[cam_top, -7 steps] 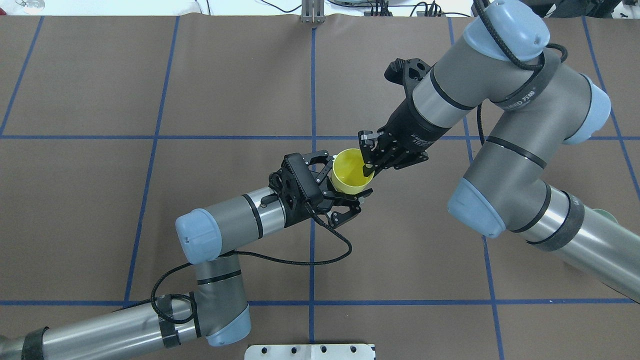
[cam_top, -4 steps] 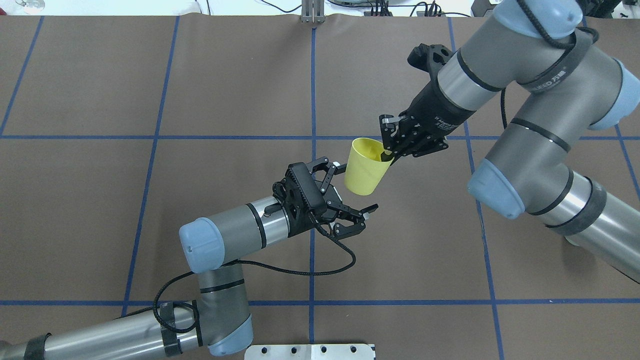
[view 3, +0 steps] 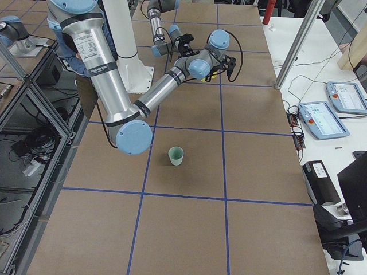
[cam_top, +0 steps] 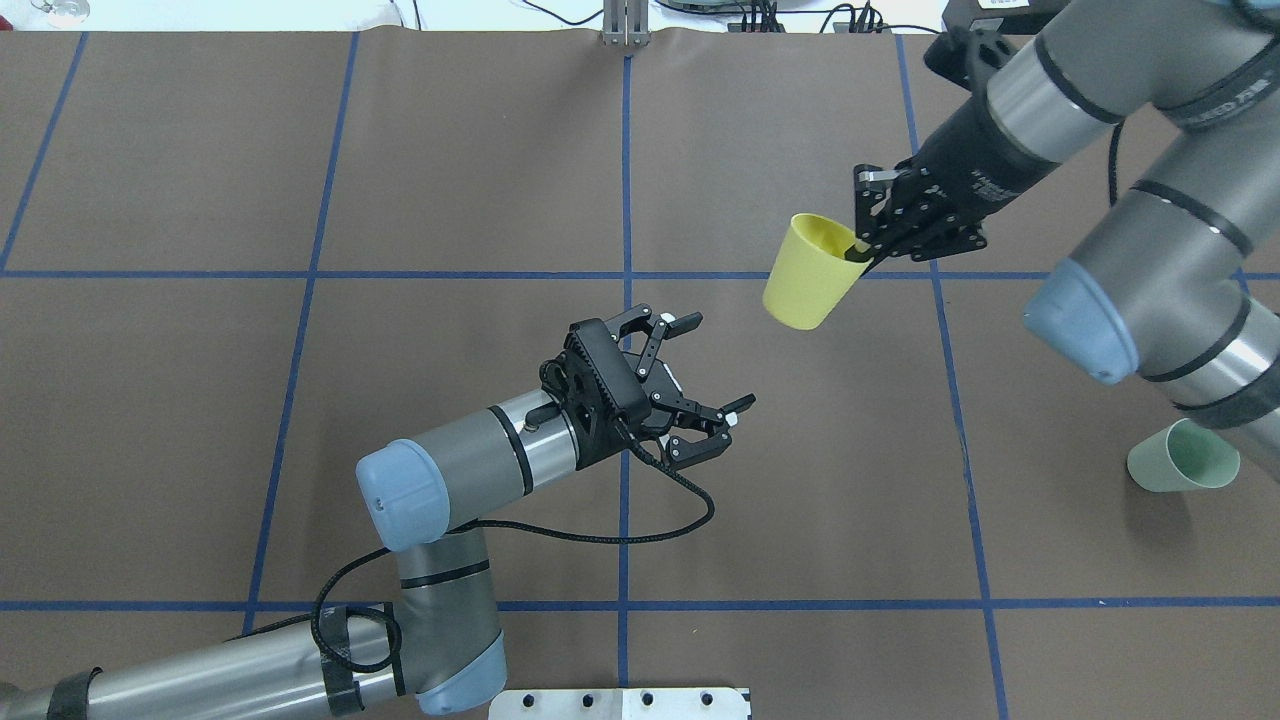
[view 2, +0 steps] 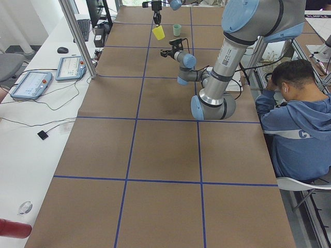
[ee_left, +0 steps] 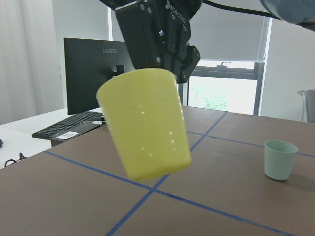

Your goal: Transfer and stack yellow cup on green cup

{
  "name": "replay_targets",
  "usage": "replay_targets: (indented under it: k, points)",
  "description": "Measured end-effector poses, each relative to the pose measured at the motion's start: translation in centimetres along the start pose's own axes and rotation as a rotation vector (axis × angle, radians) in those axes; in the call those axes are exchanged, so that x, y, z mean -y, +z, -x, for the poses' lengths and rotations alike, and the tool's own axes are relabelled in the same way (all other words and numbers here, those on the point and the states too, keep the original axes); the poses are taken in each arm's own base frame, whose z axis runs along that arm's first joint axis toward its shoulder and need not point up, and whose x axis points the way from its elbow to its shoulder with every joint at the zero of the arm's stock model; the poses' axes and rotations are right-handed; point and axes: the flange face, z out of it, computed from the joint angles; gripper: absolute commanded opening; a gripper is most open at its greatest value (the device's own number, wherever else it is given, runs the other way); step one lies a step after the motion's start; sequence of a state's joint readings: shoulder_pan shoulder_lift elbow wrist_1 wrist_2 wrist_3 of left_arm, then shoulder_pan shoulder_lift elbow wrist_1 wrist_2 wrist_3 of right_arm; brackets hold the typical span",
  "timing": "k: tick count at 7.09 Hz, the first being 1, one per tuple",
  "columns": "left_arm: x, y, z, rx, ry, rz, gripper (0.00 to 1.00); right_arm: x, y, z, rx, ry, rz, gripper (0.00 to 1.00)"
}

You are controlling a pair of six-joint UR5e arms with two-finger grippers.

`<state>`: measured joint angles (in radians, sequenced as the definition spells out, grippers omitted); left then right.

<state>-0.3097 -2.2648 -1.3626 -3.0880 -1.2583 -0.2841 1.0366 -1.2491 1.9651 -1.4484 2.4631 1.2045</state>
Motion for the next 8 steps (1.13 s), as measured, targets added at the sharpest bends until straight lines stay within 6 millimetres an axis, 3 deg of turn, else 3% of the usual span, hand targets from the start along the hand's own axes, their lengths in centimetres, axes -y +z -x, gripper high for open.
replay_targets:
  k: [2,4,6,8]
  points:
    - [-0.3,0.1,2.7,0.181,0.002,-0.022,0.99,-1.9,-2.9,-10.7,-0.125,0.095,-0.176,0.00]
    - [-2.4,0.1,9.9,0.443,0.054,0.030,0.99,-5.1,-4.7,-18.9,-0.273,0.128,-0.303,0.00]
    - [-3.7,1.3,17.8,0.560,0.015,0.238,0.99,-8.0,-5.8,-23.9,-0.326,0.111,-0.326,0.00]
    - [-4.3,0.7,25.9,0.598,-0.137,0.483,0.99,-8.7,-5.6,-26.7,-0.330,0.090,-0.345,0.00]
